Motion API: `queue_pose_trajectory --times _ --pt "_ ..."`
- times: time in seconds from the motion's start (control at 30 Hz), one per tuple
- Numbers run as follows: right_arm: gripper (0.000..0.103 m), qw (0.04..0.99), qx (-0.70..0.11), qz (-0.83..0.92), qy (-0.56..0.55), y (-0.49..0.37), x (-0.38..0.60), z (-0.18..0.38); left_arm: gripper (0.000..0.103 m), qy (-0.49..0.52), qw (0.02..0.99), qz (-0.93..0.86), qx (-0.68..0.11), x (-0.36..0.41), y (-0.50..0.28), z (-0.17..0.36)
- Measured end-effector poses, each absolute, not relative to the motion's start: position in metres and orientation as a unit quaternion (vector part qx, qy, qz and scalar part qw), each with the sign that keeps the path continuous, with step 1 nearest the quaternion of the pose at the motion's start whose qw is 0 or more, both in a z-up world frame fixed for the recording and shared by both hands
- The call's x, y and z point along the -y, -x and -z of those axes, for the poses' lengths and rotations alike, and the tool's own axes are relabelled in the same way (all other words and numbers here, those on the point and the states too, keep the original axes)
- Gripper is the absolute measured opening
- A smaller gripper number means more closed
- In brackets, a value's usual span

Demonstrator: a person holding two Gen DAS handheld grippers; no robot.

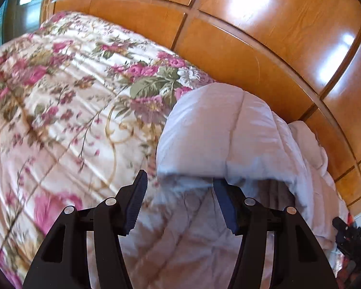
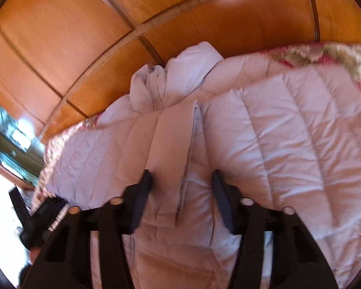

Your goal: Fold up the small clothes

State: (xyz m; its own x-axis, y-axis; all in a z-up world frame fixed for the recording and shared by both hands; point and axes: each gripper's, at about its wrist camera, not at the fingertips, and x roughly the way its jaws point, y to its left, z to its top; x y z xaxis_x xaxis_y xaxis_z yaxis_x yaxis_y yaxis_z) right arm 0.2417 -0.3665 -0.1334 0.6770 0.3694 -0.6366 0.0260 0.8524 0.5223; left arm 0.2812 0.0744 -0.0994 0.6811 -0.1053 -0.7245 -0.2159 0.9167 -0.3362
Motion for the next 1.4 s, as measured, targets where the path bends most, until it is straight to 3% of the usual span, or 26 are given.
queue_pose_trajectory --times 0.03,0.13,0.37,0.7,1.0,1.1,1.13,1.17,1.27,1.4 --pt "0.011 0.877 -0.392 -0.106 -0.258 -0.246 0.367 0.133 0.056 0.202 0.896 -0.037 -0.394 -0.076 -0.282 0.102" --pt "0.004 0.893 -0.376 -0.097 -0.226 -0.251 0.365 0.115 0.056 0.234 0.887 -0.039 -0.395 -0.087 -0.282 0.115" --pt "0.004 0.917 -0.331 -0.086 -0.204 -0.232 0.385 0.064 0.056 0.273 0.882 -0.031 -0.382 -0.097 -0.283 0.122" --pt "0.004 0.9 -0.361 0.015 -0.245 -0.225 0.399 0.146 0.056 0.3 0.878 -0.025 -0.371 -0.103 -0.279 0.128" --pt "0.005 0.925 -0.335 0.042 -0.177 -0.218 0.39 0.128 0.055 0.245 0.892 -0.067 -0.374 -0.096 -0.246 0.103" --pt "0.017 0.92 -0.35 0.014 -0.177 -0.222 0.393 0.13 0.056 0.233 0.908 -0.085 -0.338 -0.095 -0.231 0.084" --pt "0.034 0.917 -0.357 0.012 -0.178 -0.221 0.395 0.131 0.055 0.223 0.915 -0.099 -0.322 -0.092 -0.228 0.076" --pt "0.04 0.92 -0.349 0.018 -0.18 -0.216 0.396 0.128 0.056 0.217 0.92 -0.103 -0.311 -0.09 -0.228 0.07" --pt "0.042 0.935 -0.3 0.073 -0.172 -0.198 0.398 0.108 0.056 0.189 0.938 -0.088 -0.276 -0.077 -0.238 0.047" --pt "0.042 0.95 -0.274 0.062 -0.139 -0.2 0.382 0.084 0.056 0.107 0.947 -0.028 -0.303 -0.035 -0.286 0.041"
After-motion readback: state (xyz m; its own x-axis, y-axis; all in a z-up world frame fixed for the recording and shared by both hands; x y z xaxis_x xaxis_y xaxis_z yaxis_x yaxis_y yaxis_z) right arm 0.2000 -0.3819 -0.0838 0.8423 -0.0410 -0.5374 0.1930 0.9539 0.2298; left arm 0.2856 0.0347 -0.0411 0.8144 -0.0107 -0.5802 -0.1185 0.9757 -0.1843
